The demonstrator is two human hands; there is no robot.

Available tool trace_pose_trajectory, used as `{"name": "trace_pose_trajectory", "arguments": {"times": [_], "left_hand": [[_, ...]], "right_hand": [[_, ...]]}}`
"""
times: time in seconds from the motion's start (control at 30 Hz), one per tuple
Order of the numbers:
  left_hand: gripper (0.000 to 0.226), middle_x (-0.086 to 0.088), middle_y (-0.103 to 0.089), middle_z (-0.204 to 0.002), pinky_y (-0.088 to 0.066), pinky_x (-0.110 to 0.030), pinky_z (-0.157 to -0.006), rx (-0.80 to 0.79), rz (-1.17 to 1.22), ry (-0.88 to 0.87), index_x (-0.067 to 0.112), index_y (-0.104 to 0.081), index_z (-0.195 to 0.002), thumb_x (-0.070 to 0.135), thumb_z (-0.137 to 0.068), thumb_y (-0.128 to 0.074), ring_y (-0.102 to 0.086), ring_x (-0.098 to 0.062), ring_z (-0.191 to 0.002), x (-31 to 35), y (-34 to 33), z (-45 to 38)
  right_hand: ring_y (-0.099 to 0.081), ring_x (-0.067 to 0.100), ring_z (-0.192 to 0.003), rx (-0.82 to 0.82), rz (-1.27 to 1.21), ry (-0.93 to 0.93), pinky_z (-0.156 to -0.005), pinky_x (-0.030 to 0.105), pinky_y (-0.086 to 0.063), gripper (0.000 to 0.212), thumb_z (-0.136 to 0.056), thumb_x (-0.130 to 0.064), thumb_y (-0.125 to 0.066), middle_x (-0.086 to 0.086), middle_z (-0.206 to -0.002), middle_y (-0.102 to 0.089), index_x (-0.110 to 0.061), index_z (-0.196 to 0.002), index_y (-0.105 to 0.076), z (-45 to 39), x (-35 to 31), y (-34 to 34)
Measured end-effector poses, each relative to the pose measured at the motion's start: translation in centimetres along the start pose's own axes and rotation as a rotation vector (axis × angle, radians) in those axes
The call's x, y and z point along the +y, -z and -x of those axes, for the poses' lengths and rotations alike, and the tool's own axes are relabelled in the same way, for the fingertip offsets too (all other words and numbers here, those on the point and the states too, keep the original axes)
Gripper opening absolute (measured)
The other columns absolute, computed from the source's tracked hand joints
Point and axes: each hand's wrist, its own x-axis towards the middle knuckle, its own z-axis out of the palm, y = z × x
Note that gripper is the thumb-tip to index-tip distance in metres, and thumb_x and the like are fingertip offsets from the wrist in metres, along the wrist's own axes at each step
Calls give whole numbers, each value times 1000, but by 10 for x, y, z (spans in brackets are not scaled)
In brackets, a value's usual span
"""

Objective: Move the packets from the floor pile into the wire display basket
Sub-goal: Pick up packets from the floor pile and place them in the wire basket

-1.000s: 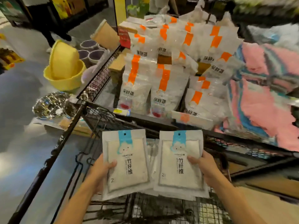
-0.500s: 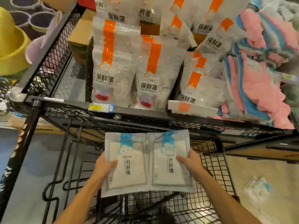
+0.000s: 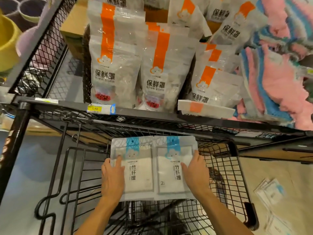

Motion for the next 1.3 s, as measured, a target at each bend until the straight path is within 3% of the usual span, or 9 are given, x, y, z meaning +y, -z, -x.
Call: {"name": "trace_pose_trajectory", "arguments": {"times": [0.13,0.2,0.3,0.43,0.53,0.77,0.97,1.17,1.3], "left_hand": [[61,-19,-31,-155,-49,-51,-106,39,-164,-65,21,-41,-149,16,-94,-67,-37,-37,-141,4,3,7],[56,-21,-37,-156,-44,-51,-112,88,-194,-97,17,-43,-149,20,-96,-63,-39,-38,-143,12,10,12],[53,-21,-35,-160,-34,-52,-118,175,-209,-147,16,-42,-153,38,-104,-42,-35,-37,-148,23,28,23],[79,-13,-18,-169,-14,-45,-127,180,-269,-159,20,-25,-161,56,-95,-2,-15,-28,-157,43,59,46],[87,-9,-14,-170,-11,-43,-128,211,-280,-158,22,-20,-162,61,-90,8,-12,-25,-157,64,77,66],[89,-5,-17,-170,-13,-42,-127,289,-260,-142,25,-17,-163,65,-88,8,-12,-22,-157,122,118,120],[64,-1,-8,-171,-9,-40,-128,296,-266,-202,28,-11,-163,56,-106,-22,-5,-19,-158,171,155,149],[63,-5,-35,-163,-31,-40,-121,298,-177,-480,23,-32,-159,56,-104,-30,-33,-23,-149,230,182,163],[64,0,-19,-169,-21,-44,-126,232,-213,-652,28,-21,-162,58,-105,-23,-17,-20,-156,271,185,172]], "right_hand": [[-39,29,-144,47,152,76,-118,47,-37,73,-100,-50,-54,11,-157,-38,-16,-157,-25,1,4,3],[-29,30,-152,34,183,145,-124,49,-28,72,-103,-52,-47,12,-164,-31,-17,-161,-23,2,8,6],[-16,28,-158,39,220,257,-129,48,-13,72,-104,-57,-38,9,-171,-19,-19,-163,-21,4,11,23],[-10,26,-159,55,245,379,-128,47,-6,73,-103,-63,-32,6,-172,-13,-24,-163,-21,10,14,49],[-9,26,-159,57,245,445,-129,48,-5,73,-102,-65,-30,5,-172,-14,-26,-163,-21,17,16,74],[-9,25,-159,68,272,542,-129,49,-2,76,-101,-69,-24,3,-173,-11,-29,-165,-12,31,24,142],[-6,25,-160,108,221,525,-129,48,-1,78,-100,-73,-20,2,-173,-10,-30,-165,-12,50,38,201],[-11,24,-159,237,123,398,-129,48,-6,78,-98,-74,-23,1,-171,-18,-31,-163,-20,82,77,253],[-13,25,-158,307,72,220,-128,46,-8,88,-92,-80,-14,1,-172,-17,-30,-163,-19,114,117,276]]}}
